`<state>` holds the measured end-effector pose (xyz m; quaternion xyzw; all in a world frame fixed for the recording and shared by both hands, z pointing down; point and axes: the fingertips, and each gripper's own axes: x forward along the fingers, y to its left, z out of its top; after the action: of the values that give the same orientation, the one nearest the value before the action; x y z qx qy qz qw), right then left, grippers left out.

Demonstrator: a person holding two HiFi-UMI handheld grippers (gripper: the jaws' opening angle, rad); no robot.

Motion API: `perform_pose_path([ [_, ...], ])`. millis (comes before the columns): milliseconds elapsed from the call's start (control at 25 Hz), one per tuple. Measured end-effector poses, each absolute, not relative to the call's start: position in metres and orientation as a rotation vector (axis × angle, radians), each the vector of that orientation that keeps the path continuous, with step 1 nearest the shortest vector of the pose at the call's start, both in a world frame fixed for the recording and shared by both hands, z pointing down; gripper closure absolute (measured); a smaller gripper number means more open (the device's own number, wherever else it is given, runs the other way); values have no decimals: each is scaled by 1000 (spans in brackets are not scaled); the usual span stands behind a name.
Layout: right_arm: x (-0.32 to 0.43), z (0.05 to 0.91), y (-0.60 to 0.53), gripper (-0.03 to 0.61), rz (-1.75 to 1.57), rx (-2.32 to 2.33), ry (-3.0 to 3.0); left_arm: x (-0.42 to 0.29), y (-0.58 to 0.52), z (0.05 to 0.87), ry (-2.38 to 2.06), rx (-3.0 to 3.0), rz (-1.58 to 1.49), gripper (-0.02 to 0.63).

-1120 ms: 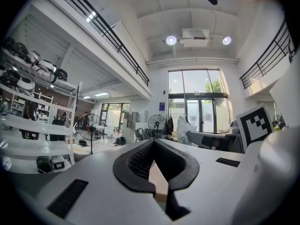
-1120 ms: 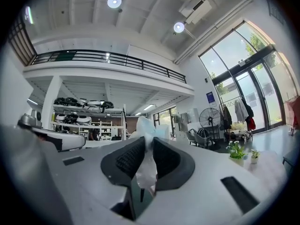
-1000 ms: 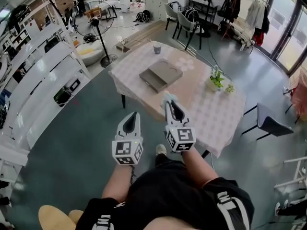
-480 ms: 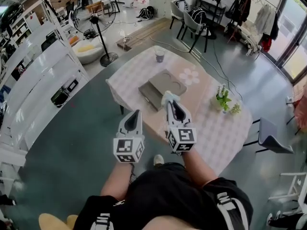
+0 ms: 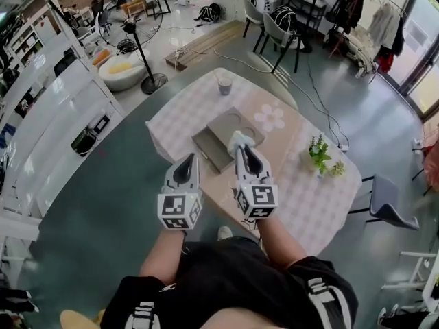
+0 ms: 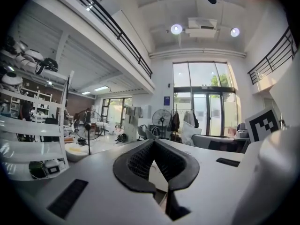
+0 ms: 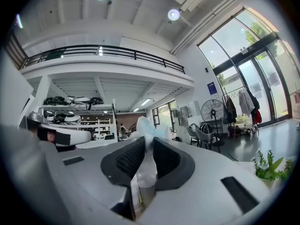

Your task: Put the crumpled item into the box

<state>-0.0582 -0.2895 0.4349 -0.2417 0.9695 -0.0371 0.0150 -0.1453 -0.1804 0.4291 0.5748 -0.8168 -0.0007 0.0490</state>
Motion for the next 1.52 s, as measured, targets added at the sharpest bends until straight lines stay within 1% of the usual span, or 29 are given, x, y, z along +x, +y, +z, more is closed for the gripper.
perform_pose_path([
  [560, -68, 439, -332, 522, -88, -962, 2959, -163, -250, 431, -2335, 1977, 2, 614],
  [880, -107, 445, -345, 522, -38, -1201, 2879, -214, -285, 434, -2159, 2169, -36, 614],
  [1080, -135, 455, -347, 522, -53, -1375, 2813, -242, -302, 443, -1992, 2307, -7, 614],
  [1320, -163, 467, -340, 522, -76, -1536, 2755, -269, -311, 452, -1831, 2417, 4, 614],
  [1520, -168, 482, -339, 522, -107, -1671, 2690, -278, -319, 465, -1711, 2486, 31, 613],
])
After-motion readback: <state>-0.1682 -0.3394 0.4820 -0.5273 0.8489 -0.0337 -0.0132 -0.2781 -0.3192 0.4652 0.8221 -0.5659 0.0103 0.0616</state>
